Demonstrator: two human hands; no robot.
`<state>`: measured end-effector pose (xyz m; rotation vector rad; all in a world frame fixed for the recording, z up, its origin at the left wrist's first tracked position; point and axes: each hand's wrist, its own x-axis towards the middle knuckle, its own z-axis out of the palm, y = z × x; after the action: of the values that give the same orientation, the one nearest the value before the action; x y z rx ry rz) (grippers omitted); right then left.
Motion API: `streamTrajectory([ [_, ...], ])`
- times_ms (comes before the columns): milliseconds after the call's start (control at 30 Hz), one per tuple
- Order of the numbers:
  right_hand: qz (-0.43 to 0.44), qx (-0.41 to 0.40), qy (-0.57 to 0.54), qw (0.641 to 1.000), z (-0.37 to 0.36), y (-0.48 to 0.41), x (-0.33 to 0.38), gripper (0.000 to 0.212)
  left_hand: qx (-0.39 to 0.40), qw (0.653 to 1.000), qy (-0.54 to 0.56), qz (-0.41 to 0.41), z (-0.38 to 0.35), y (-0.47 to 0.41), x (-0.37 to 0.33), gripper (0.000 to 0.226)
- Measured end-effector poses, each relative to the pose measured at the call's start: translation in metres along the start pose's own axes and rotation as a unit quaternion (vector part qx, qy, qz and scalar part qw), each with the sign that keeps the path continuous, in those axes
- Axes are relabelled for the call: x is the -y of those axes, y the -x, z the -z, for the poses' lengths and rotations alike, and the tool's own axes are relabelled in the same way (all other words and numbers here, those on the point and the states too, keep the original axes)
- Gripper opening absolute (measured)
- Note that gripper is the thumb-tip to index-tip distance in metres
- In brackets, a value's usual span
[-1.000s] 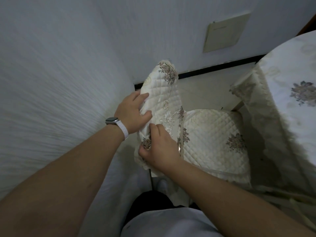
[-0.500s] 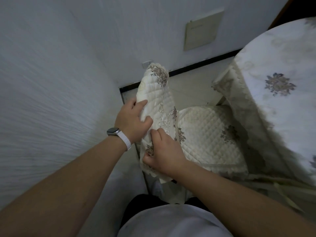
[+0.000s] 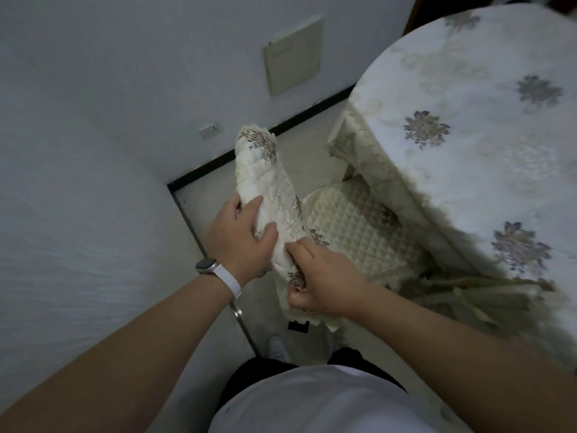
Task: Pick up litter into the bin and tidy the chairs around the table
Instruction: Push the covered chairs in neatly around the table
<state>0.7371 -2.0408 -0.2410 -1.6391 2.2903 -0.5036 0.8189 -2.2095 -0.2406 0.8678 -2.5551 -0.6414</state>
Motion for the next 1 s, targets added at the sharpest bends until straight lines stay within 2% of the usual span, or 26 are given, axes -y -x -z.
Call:
streamTrajectory([
  [167, -0.017, 0.005, -0.001, 1.0, 0.012, 0.019, -0.025, 0.07, 0.027, 0.996, 0.02, -0.08, -0.004, 0.0, -0.004, 0.059],
  [367, -0.059, -0.014, 0.008, 0.998, 0.025, 0.044, -0.05, 0.067, 0.108, 0.979, -0.026, -0.169, -0.005, -0.017, 0.007, 0.07],
  [567, -0.091, -0.048, 0.029, 0.994, 0.043, 0.069, -0.073, 0.056, 0.101, 0.957, -0.061, -0.266, -0.024, -0.048, -0.014, 0.072],
  [700, -0.142, -0.051, 0.021, 0.988, 0.048, 0.085, -0.095, 0.056, 0.087, 0.955, -0.046, -0.28, -0.042, -0.055, -0.038, 0.075],
  [1000, -0.234, -0.156, 0.013, 0.96, 0.066, 0.108, -0.156, 0.05, 0.092, 0.967, 0.005, -0.237, -0.093, -0.073, -0.111, 0.073],
])
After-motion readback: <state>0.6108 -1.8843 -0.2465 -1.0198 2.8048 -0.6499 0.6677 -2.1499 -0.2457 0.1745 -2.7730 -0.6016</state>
